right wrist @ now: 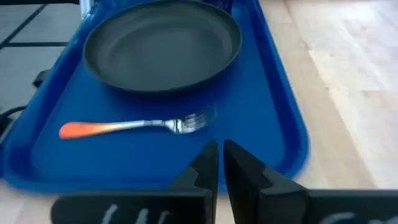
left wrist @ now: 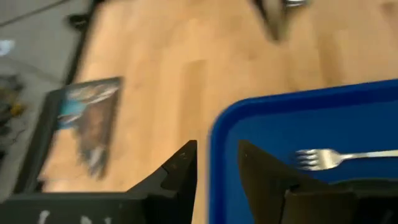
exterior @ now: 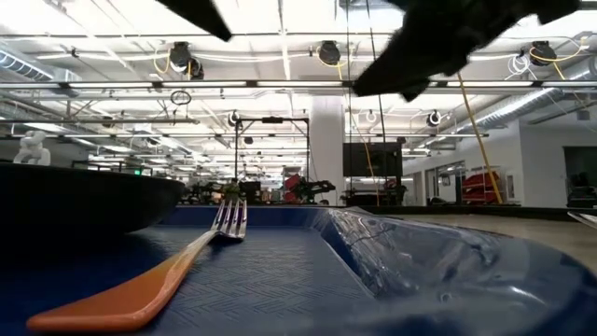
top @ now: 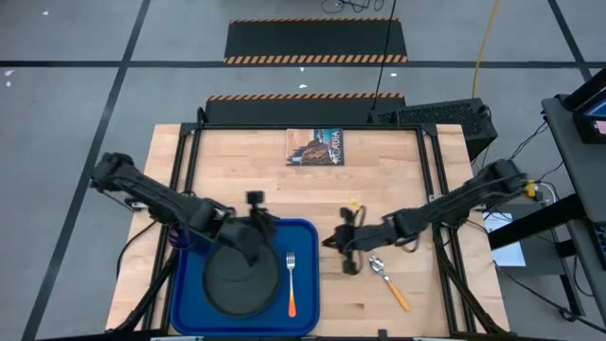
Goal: Pick and place plate/cup/fork/spoon on tray
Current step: Put the orange fork on the blue serving tray to the right of the black plate
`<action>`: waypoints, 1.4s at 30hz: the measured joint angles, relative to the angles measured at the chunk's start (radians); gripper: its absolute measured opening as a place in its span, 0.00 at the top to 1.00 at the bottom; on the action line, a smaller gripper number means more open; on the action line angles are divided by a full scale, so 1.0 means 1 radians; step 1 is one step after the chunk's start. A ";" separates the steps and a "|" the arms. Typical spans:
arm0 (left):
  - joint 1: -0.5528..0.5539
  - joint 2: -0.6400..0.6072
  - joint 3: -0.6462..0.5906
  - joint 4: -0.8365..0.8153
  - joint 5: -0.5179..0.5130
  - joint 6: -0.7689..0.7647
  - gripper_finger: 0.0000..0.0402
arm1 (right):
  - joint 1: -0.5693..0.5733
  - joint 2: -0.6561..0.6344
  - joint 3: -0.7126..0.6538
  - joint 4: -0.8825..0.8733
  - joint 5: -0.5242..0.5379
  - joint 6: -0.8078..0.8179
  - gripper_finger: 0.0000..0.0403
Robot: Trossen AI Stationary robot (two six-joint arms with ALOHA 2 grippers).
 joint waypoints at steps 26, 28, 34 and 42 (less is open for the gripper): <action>-0.035 -0.258 -0.270 0.280 -0.171 -0.033 0.71 | 0.025 0.626 0.484 -0.014 -0.235 -0.041 0.96; -0.040 -0.259 -0.270 0.281 -0.172 -0.033 0.71 | 0.021 0.628 0.484 -0.016 -0.234 -0.043 0.96; -0.042 -0.259 -0.270 0.280 -0.171 -0.032 0.71 | 0.009 0.628 0.484 -0.016 -0.230 -0.052 0.96; -0.043 -0.259 -0.270 0.280 -0.171 -0.034 0.71 | 0.009 0.628 0.484 -0.016 -0.260 -0.035 0.96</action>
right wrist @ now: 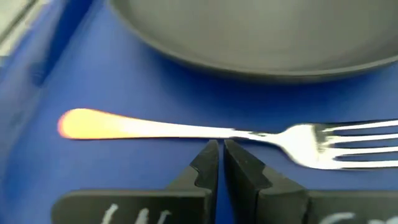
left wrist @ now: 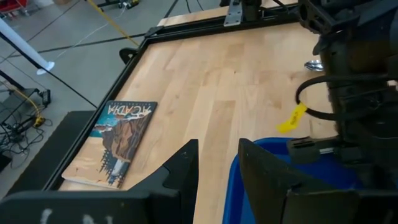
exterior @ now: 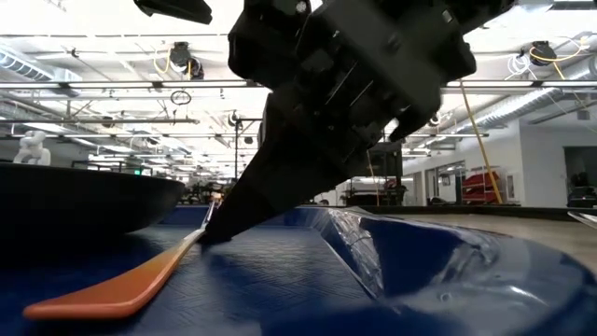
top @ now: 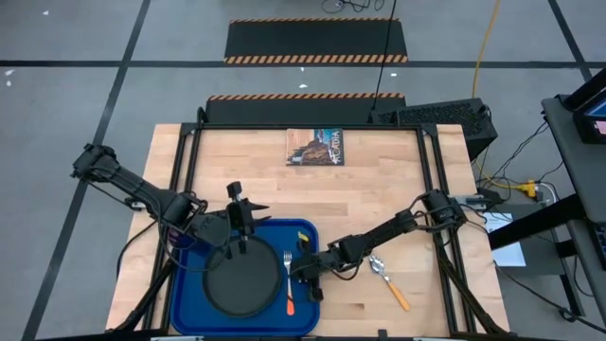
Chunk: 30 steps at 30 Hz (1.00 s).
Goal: Pick and place plate/cup/fork/spoon on tray
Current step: Put the orange fork on the blue serving tray to the right of the black plate
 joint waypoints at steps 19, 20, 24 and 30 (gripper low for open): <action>-0.001 0.000 0.000 0.000 0.001 -0.008 0.71 | 0.028 0.044 -0.001 0.137 0.041 0.015 0.96; -0.001 0.000 0.000 0.000 0.001 -0.007 0.71 | 0.028 0.045 0.000 0.134 0.057 0.018 0.96; -0.001 0.000 0.000 -0.004 0.002 -0.007 0.71 | 0.024 0.043 0.000 0.126 0.101 0.019 0.96; 0.000 0.000 0.000 -0.005 0.002 -0.004 0.71 | 0.006 0.042 0.000 0.119 0.113 0.030 0.96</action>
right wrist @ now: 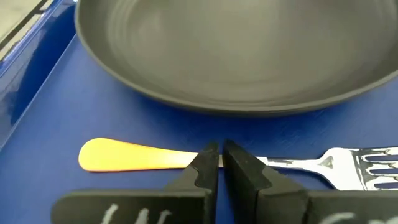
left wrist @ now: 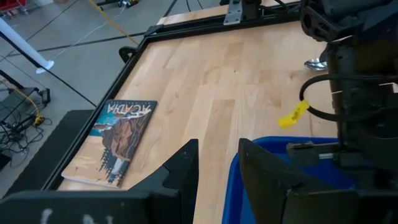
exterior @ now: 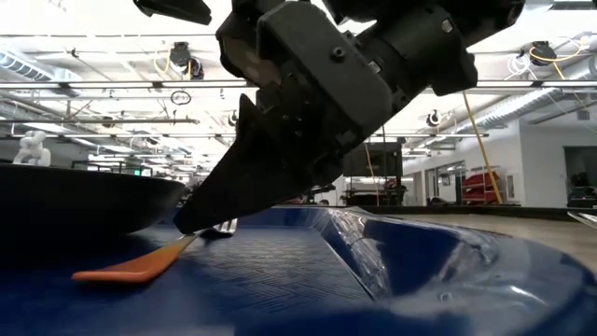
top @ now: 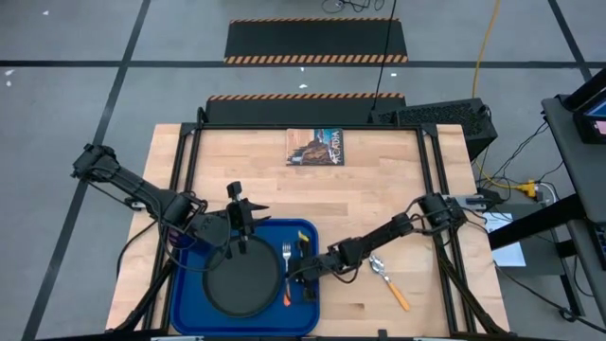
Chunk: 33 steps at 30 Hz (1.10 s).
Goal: Pick and place plate/cup/fork/spoon on tray
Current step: Put the orange fork on the blue serving tray to the right of the black plate, then put the yellow spoon on the blue serving tray to the right of the orange fork
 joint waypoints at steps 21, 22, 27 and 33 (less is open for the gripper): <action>-0.023 0.000 0.000 0.006 0.000 0.006 0.71 | 0.069 -0.217 -0.002 -0.292 0.233 0.110 0.96; -0.027 0.000 0.000 0.009 0.000 0.010 0.71 | 0.086 -0.246 -0.002 -0.362 0.279 0.143 0.96; -0.040 0.000 0.000 0.039 0.000 0.023 0.71 | 0.196 -0.369 -0.001 -0.755 0.435 0.427 0.96; -0.040 0.000 0.000 0.058 0.000 0.011 0.71 | 0.324 -0.416 -0.001 -1.096 0.378 0.802 0.95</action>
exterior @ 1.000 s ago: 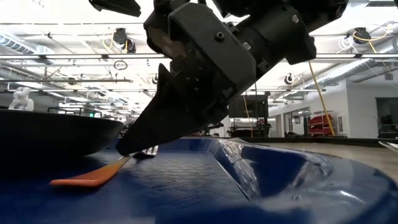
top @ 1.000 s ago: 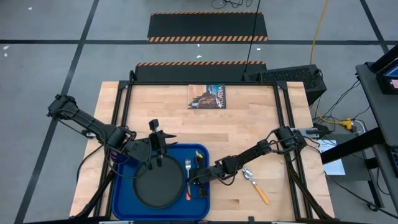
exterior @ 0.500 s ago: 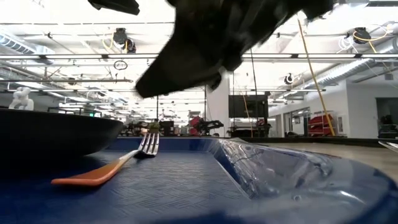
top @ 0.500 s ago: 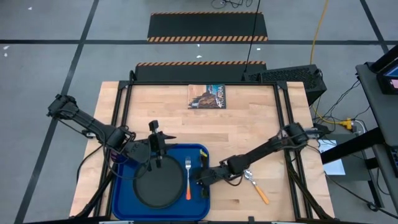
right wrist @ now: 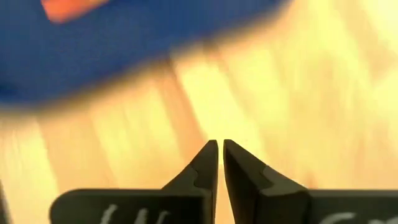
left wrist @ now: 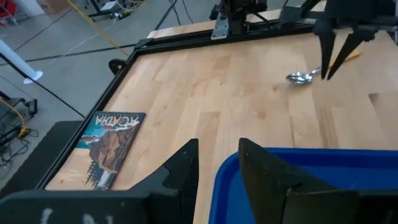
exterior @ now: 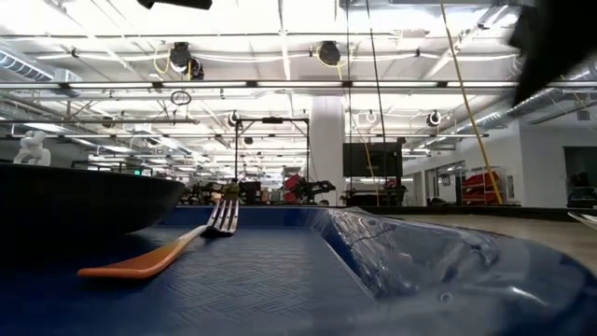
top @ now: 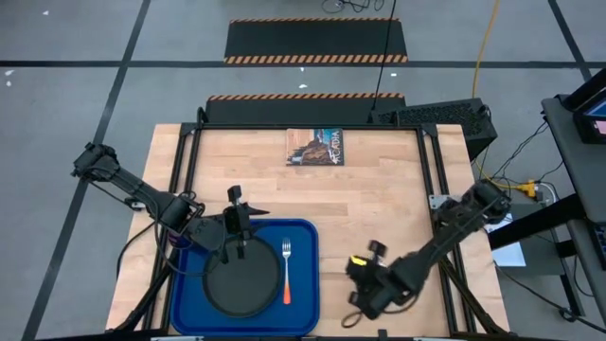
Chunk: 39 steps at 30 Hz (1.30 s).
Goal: Pick and place plate/cup/fork/spoon on tray
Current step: Put the yellow spoon on the blue serving tray to the right of the orange fork
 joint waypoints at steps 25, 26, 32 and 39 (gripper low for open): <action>-0.051 0.000 0.000 0.000 0.004 -0.111 0.71 | 0.144 0.002 -0.183 -0.123 -0.387 0.680 0.46; -0.051 0.000 0.000 0.000 0.004 -0.110 0.71 | 0.139 0.002 -0.195 -0.095 -0.387 0.671 0.45; -0.051 0.000 0.000 0.000 0.003 -0.103 0.71 | 0.107 -0.002 -0.261 0.049 -0.431 0.637 0.49; -0.051 0.000 0.000 -0.001 0.003 -0.101 0.71 | 0.084 -0.005 -0.289 0.063 -0.464 0.655 0.73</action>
